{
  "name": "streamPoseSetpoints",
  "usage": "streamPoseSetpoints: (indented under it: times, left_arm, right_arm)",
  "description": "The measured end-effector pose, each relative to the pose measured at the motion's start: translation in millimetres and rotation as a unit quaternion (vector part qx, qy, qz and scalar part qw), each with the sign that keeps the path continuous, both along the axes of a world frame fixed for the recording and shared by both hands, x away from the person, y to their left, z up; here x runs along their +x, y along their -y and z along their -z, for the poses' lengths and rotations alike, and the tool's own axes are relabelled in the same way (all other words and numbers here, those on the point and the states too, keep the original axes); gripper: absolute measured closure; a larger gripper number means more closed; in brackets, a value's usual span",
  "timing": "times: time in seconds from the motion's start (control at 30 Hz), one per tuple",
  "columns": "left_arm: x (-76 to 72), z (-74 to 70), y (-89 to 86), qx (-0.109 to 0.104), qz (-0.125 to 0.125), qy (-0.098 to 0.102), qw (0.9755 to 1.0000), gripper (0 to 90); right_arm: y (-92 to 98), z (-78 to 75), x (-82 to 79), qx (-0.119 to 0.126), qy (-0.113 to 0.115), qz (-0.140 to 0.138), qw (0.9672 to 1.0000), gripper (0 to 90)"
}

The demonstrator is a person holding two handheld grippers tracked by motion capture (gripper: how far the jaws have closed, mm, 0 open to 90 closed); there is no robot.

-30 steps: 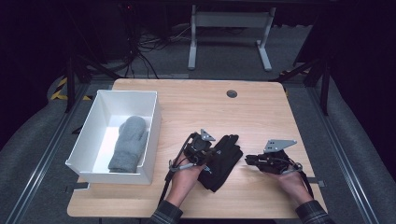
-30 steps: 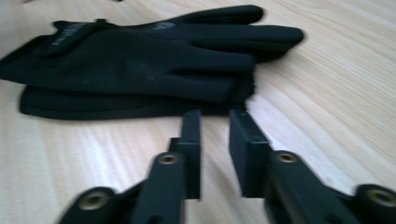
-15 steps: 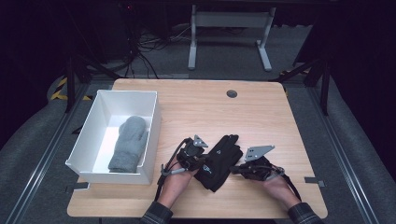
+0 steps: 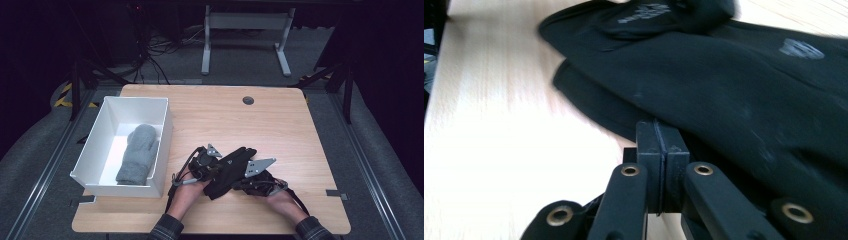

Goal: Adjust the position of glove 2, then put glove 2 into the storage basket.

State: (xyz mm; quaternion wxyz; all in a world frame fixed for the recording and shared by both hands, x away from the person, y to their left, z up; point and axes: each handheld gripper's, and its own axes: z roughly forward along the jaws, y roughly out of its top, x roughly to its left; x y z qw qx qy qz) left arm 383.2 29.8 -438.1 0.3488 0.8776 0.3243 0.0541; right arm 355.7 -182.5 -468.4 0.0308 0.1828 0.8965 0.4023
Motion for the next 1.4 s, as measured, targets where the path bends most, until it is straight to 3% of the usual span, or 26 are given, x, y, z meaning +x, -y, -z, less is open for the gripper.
streamPoseSetpoints:
  times: [0.1,0.17,0.3,0.33,0.37,0.43,0.5,0.63,0.73,0.83,0.93,1.1,1.13,1.2,1.3,1.4]
  left_arm:
    - [2.2,-2.8,-3.2,-0.007,0.003,0.002,1.0,86.4]
    - [5.4,-5.7,-3.4,-0.006,0.015,0.007,0.9998,78.9]
    - [13.9,-6.4,-1.8,-0.017,0.047,0.015,0.9986,55.2]
    - [13.9,-6.4,-1.8,-0.017,0.047,0.015,0.9986,45.6]
    - [15.9,-6.4,-0.6,-0.017,0.053,0.016,0.9983,45.6]
    - [18.3,-5.7,1.6,-0.015,0.064,0.016,0.9977,30.1]
    - [18.6,-4.0,4.5,-0.012,0.077,0.022,0.9967,22.3]
    - [17.5,2.9,12.2,0.01,0.093,0.021,0.9954,14.3]
    - [17.7,9.7,19.1,0.04,0.098,0.024,0.9941,13.7]
    - [17.4,15.5,23.0,0.056,0.099,0.025,0.9932,13.6]
    - [18.1,19.2,21.5,0.043,0.1,0.007,0.9941,18.9]
    - [13.9,15.2,21.7,0.035,0.125,-0.009,0.9915,50.9]
    - [13.5,14.7,22.1,0.034,0.128,-0.013,0.9911,50.9]
    - [13.7,14.0,21.7,0.029,0.131,-0.025,0.9906,60.8]
    - [12.0,10.3,22.0,0.034,0.127,-0.033,0.9907,67.4]
    - [9.3,3.0,20.8,0.031,0.119,-0.023,0.9921,68.7]
  right_arm:
    - [-1.1,-0.8,-1.1,-0.004,0.005,-0.001,1.0,89.1]
    - [5.0,-2.7,-1.5,-0.005,0.009,0.006,0.9999,84.2]
    - [23.9,-7.4,-2.7,-0.001,0.015,0.028,0.9995,73.8]
    - [23.9,-7.4,-2.7,-0.001,0.015,0.028,0.9995,73.8]
    - [33.0,-8.8,-3.4,0.002,0.016,0.037,0.9992,69.9]
    - [48.7,-11.0,-4.0,0.002,0.018,0.058,0.9982,63.1]
    - [59.6,-12.7,-3.3,0.003,0.022,0.073,0.9971,57.4]
    - [83.9,-14.6,-0.6,0.007,0.036,0.118,0.9923,44.6]
    - [99.6,-13.1,2.4,0.004,0.042,0.148,0.988,37.2]
    - [113.4,-10.6,6.5,-0.001,0.044,0.171,0.9843,33.0]
    - [123.0,-7.7,10.7,-0.001,0.042,0.188,0.9813,31.5]
    - [128.5,-5.2,14.6,-0.001,0.043,0.201,0.9787,29.9]
    - [129.5,-4.5,15.3,-0.001,0.042,0.204,0.9781,29.3]
    - [130.9,-3.1,16.4,-0.004,0.044,0.21,0.9766,27.8]
    - [131.5,-2.1,17.4,-0.004,0.045,0.214,0.9759,26.7]
    - [131.6,-0.8,18.5,-0.007,0.041,0.215,0.9757,26.0]
